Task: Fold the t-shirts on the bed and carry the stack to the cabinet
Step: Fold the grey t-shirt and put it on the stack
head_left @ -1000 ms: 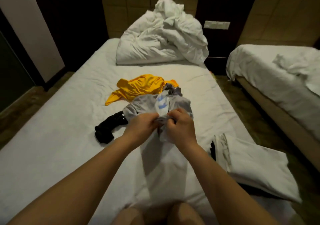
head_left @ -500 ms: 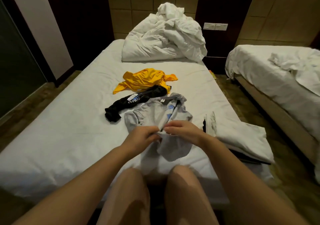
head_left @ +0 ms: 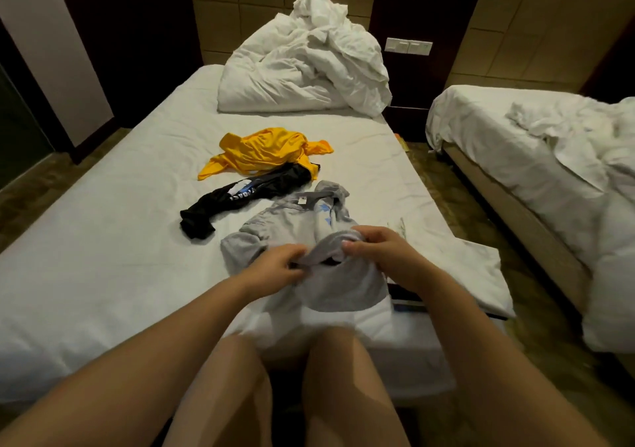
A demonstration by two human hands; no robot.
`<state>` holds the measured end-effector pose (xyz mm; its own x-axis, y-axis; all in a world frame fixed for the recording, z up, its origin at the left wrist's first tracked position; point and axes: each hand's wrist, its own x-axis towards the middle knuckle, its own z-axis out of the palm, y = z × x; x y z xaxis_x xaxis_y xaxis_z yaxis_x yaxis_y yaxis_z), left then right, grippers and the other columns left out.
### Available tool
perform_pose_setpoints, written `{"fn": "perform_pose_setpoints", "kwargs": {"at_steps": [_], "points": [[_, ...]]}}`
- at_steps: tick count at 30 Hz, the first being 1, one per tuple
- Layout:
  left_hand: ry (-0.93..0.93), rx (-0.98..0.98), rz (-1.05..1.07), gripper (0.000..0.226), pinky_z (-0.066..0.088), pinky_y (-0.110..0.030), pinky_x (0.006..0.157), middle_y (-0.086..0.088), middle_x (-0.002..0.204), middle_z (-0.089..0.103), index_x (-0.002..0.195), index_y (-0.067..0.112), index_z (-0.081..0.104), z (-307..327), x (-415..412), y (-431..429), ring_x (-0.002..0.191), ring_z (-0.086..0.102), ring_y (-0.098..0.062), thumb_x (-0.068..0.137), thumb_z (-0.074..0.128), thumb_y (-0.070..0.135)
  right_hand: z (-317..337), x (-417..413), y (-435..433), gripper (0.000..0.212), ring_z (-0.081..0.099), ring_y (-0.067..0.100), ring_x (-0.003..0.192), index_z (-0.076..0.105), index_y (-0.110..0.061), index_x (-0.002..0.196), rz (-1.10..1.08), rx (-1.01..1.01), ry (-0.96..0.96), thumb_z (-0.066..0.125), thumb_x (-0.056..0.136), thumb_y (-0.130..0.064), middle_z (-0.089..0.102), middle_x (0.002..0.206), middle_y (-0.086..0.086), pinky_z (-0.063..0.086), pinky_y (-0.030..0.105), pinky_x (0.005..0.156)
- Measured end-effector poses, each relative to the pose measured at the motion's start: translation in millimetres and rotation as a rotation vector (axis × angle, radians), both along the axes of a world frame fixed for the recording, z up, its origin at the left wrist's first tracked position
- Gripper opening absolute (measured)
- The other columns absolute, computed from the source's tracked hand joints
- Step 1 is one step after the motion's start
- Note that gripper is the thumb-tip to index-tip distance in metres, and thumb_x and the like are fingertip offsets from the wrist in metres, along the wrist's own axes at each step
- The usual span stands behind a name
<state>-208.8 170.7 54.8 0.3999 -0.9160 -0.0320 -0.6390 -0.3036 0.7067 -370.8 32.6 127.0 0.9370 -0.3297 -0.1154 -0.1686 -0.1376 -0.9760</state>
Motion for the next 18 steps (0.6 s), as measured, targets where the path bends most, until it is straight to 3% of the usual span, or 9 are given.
{"fn": "perform_pose_setpoints", "kwargs": {"at_steps": [3, 6, 8, 10, 12, 13, 16, 18], "points": [[0.006, -0.012, 0.157, 0.019, 0.033, -0.027, 0.061, 0.006, 0.073, 0.053, 0.076, 0.024, 0.051, -13, 7, -7, 0.077, 0.051, -0.016, 0.092, 0.054, 0.016, 2, -8, -17, 0.010, 0.058, 0.014, 0.068, 0.067, -0.011, 0.075, -0.159, -0.016, 0.066, 0.064, 0.084, -0.009, 0.062, 0.068, 0.004, 0.047, 0.020, 0.061], [0.082, -0.099, 0.180, 0.021, 0.037, -0.025, 0.057, 0.008, 0.065, 0.049, 0.074, 0.022, 0.052, -1, 12, -2, 0.061, 0.048, -0.013, 0.095, 0.050, 0.019, -9, -7, -31, 0.014, 0.055, 0.016, 0.075, 0.067, -0.012, 0.083, -0.351, -0.511, 0.265, 0.063, 0.086, -0.025, 0.062, 0.075, 0.003, 0.043, 0.026, 0.065], [0.036, -0.175, 0.170, 0.018, 0.037, -0.015, 0.062, 0.011, 0.071, 0.053, 0.077, 0.023, 0.056, 18, 15, 1, 0.066, 0.048, -0.001, 0.094, 0.051, 0.020, -10, 0, -26, 0.034, 0.057, 0.015, 0.091, 0.061, -0.019, 0.108, -0.288, -0.692, 0.303, 0.069, 0.080, -0.038, 0.063, 0.099, 0.000, 0.047, 0.029, 0.078], [-0.017, -0.243, 0.137, 0.013, 0.036, -0.010, 0.064, 0.011, 0.076, 0.058, 0.080, 0.023, 0.061, 38, 17, -3, 0.070, 0.050, 0.000, 0.092, 0.056, 0.020, -4, 20, -8, 0.071, 0.052, 0.016, 0.113, 0.044, -0.028, 0.133, -0.090, -0.752, 0.278, 0.074, 0.072, -0.050, 0.055, 0.126, -0.003, 0.045, 0.035, 0.094], [-0.046, -0.298, 0.128, 0.013, 0.036, -0.021, 0.064, 0.009, 0.072, 0.059, 0.077, 0.024, 0.062, 53, 16, -11, 0.068, 0.050, -0.003, 0.088, 0.061, 0.019, -1, 47, 16, 0.085, 0.050, 0.019, 0.120, 0.033, -0.029, 0.141, 0.052, -0.809, 0.273, 0.073, 0.070, -0.053, 0.051, 0.136, -0.001, 0.044, 0.039, 0.097], [-0.052, -0.321, 0.137, 0.016, 0.037, -0.025, 0.064, 0.008, 0.068, 0.057, 0.073, 0.026, 0.060, 60, 15, -14, 0.067, 0.050, -0.005, 0.087, 0.063, 0.019, -1, 59, 27, 0.078, 0.053, 0.020, 0.116, 0.038, -0.026, 0.138, 0.047, -0.795, 0.254, 0.073, 0.073, -0.049, 0.056, 0.130, 0.002, 0.046, 0.035, 0.092], [0.109, -0.401, 0.175, 0.015, 0.038, -0.029, 0.062, 0.006, 0.064, 0.053, 0.075, 0.030, 0.056, 78, 15, -13, 0.063, 0.049, -0.008, 0.084, 0.065, 0.024, 0, 76, 34, 0.022, 0.062, 0.021, 0.091, 0.065, -0.010, 0.106, -0.118, -0.566, 0.158, 0.061, 0.087, -0.020, 0.067, 0.095, 0.006, 0.041, 0.017, 0.063], [0.264, -0.414, 0.157, 0.008, 0.039, -0.022, 0.063, 0.008, 0.072, 0.052, 0.086, 0.033, 0.055, 80, 20, -4, 0.065, 0.048, -0.003, 0.081, 0.061, 0.035, 4, 71, 32, 0.010, 0.059, 0.018, 0.078, 0.067, -0.007, 0.090, -0.162, -0.326, 0.038, 0.057, 0.089, -0.006, 0.063, 0.083, 0.007, 0.042, 0.019, 0.064]]}}
